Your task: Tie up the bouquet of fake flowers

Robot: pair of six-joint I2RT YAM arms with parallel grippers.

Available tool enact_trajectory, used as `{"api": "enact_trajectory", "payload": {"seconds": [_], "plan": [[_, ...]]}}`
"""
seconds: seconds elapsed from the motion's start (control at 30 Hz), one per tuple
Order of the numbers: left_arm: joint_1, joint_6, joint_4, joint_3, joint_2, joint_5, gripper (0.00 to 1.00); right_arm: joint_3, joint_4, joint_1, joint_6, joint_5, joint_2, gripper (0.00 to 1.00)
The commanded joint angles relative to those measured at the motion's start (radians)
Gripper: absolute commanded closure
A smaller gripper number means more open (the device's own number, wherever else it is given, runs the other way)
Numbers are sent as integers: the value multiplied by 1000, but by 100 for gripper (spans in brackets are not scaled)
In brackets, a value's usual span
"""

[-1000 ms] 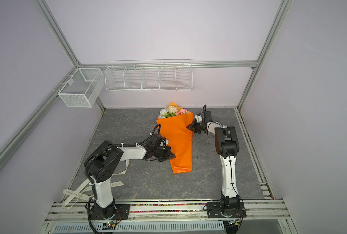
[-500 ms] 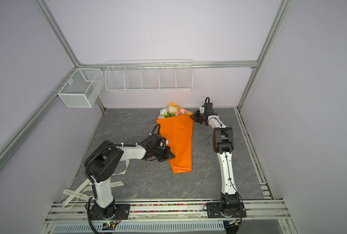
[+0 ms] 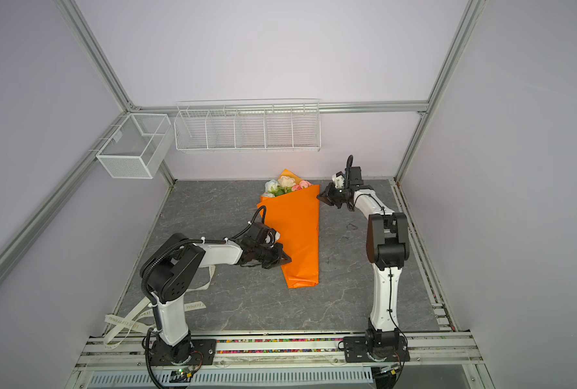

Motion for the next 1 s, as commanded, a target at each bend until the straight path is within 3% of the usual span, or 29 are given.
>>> {"api": "enact_trajectory", "payload": {"seconds": [0.0, 0.27, 0.53, 0.7, 0.97], "plan": [[11, 23, -133, -31, 41, -77, 100, -170, 68, 26, -37, -29, -16, 91], [12, 24, -138, -28, 41, -74, 100, -306, 87, 27, -55, 6, 5, 93], [12, 34, -153, -23, 38, -79, 100, -280, -16, -15, -161, 87, 36, 93], [12, 35, -156, -28, 32, -81, 100, -284, -80, -16, -246, 67, 42, 93], [11, 44, -138, -16, -9, -57, 98, -312, -102, -16, -247, 103, -123, 87]]}}
